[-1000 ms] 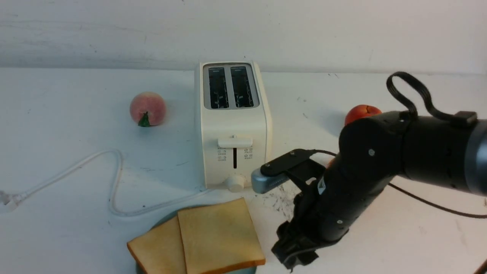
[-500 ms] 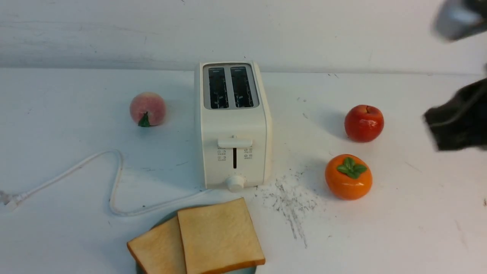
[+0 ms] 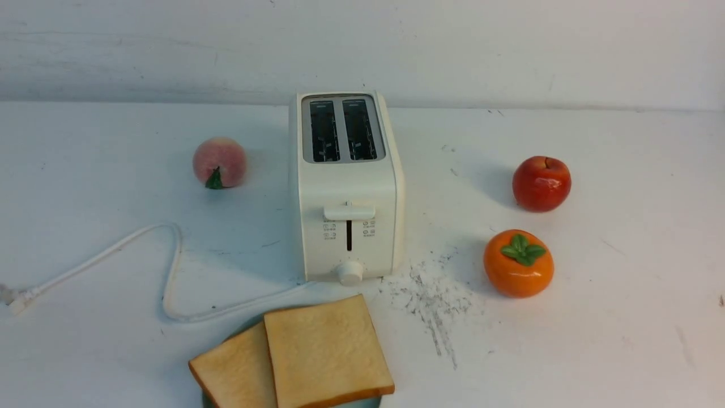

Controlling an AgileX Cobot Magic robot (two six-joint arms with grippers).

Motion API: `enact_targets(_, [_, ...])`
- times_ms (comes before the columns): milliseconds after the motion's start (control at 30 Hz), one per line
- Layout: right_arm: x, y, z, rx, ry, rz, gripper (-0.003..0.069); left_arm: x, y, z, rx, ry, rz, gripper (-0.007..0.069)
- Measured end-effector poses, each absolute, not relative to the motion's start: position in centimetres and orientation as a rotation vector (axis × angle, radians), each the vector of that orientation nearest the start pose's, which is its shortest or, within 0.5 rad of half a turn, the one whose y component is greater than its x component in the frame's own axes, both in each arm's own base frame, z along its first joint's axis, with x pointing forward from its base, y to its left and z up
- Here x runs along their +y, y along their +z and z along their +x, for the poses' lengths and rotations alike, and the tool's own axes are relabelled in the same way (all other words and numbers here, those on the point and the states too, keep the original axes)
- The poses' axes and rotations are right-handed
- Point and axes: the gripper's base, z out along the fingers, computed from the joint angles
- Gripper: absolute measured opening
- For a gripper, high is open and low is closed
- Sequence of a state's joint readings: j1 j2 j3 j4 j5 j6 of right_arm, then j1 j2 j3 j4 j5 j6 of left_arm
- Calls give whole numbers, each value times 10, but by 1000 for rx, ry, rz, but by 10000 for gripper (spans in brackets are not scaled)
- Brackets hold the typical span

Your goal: Take toasted bread from bread machine on white table place on plate.

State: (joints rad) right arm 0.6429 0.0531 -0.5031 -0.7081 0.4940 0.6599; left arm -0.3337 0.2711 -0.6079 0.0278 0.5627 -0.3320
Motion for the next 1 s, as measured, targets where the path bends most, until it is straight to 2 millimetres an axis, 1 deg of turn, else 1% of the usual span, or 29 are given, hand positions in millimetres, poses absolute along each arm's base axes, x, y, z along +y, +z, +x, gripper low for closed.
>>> enact_targets(33, [-19,329,24,1414,318,-174,-8,-15,348,46,1719,-471,9,-11])
enact_targets(67, [-19,326,24,1411,318,-169,-8,-15,348,46,1715,-475,9,-11])
enact_targets(100, [-20,317,25,1412,316,-145,-5,-15,349,46,1698,-489,5,-11])
enact_targets(167, [-20,313,27,1415,304,-137,-3,-16,350,46,1694,-501,1,-11])
enact_targets(433, [-20,313,27,1387,304,-130,1,-19,354,45,1655,-606,-33,-4])
enact_targets(1000, [-20,314,27,1384,303,-130,12,-20,355,44,1653,-619,-38,0])
